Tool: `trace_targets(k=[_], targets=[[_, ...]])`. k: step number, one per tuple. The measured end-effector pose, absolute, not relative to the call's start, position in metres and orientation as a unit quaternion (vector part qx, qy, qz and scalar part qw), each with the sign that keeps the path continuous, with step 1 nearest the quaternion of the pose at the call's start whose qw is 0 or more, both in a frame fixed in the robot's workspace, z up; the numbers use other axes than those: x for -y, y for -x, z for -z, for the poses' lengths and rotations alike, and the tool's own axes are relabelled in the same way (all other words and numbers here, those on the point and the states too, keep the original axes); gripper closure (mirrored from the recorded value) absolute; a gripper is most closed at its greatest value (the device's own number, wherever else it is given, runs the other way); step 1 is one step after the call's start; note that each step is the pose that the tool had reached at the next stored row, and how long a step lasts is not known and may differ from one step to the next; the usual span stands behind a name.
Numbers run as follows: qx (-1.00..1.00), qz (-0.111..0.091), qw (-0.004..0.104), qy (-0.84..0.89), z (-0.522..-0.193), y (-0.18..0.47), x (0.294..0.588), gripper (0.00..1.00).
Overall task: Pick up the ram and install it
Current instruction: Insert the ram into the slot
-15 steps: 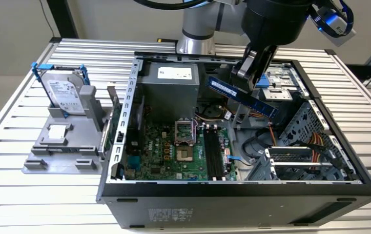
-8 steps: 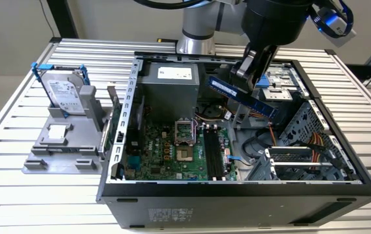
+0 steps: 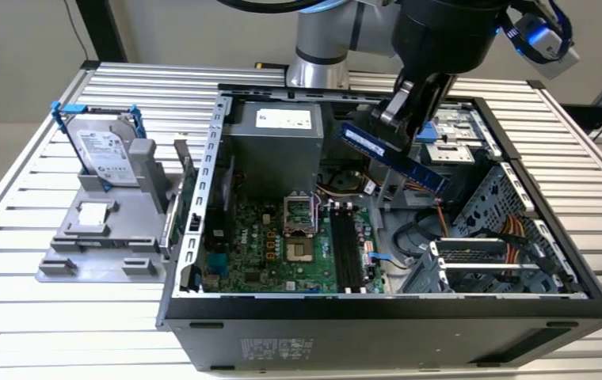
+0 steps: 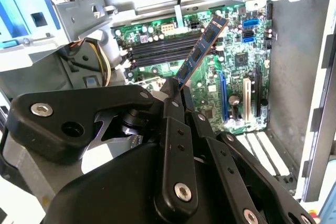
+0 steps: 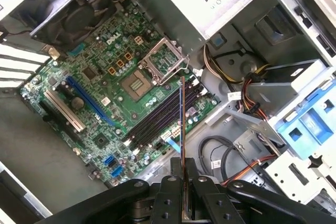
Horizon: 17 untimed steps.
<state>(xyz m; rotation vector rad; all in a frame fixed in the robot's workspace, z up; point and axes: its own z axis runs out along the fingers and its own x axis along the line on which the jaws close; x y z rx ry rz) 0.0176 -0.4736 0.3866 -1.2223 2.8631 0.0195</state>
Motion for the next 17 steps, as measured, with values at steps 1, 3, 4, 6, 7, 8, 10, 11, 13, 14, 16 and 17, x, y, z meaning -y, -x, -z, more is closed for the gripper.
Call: trace_targets(k=[1,3,4,6,7,8,10,11,13,14,16,17], targets=[[-0.921,-0.006,0.014,0.390,-0.3866,-0.0176,0.4736,1.00],[-0.923,-0.006,0.014,0.384,-0.3866,-0.0176,0.4736,1.00],[-0.924,-0.006,0.014,0.382,-0.3866,-0.0176,0.4736,1.00],[-0.925,-0.006,0.014,0.380,-0.3866,-0.0176,0.4736,1.00],[-0.925,-0.006,0.014,0.380,-0.3866,-0.0176,0.4736,1.00],[-0.925,-0.006,0.014,0.380,-0.3866,-0.0176,0.4736,1.00],[-0.925,-0.006,0.014,0.380,-0.3866,-0.0176,0.4736,1.00],[-0.925,-0.006,0.014,0.380,-0.3866,-0.0176,0.4736,1.00],[-0.925,-0.006,0.014,0.380,-0.3866,-0.0176,0.4736,1.00],[-0.925,-0.006,0.014,0.380,-0.3866,-0.0176,0.4736,1.00],[-0.925,-0.006,0.014,0.380,-0.3866,-0.0176,0.4736,1.00],[-0.925,-0.006,0.014,0.380,-0.3866,-0.0176,0.4736,1.00]])
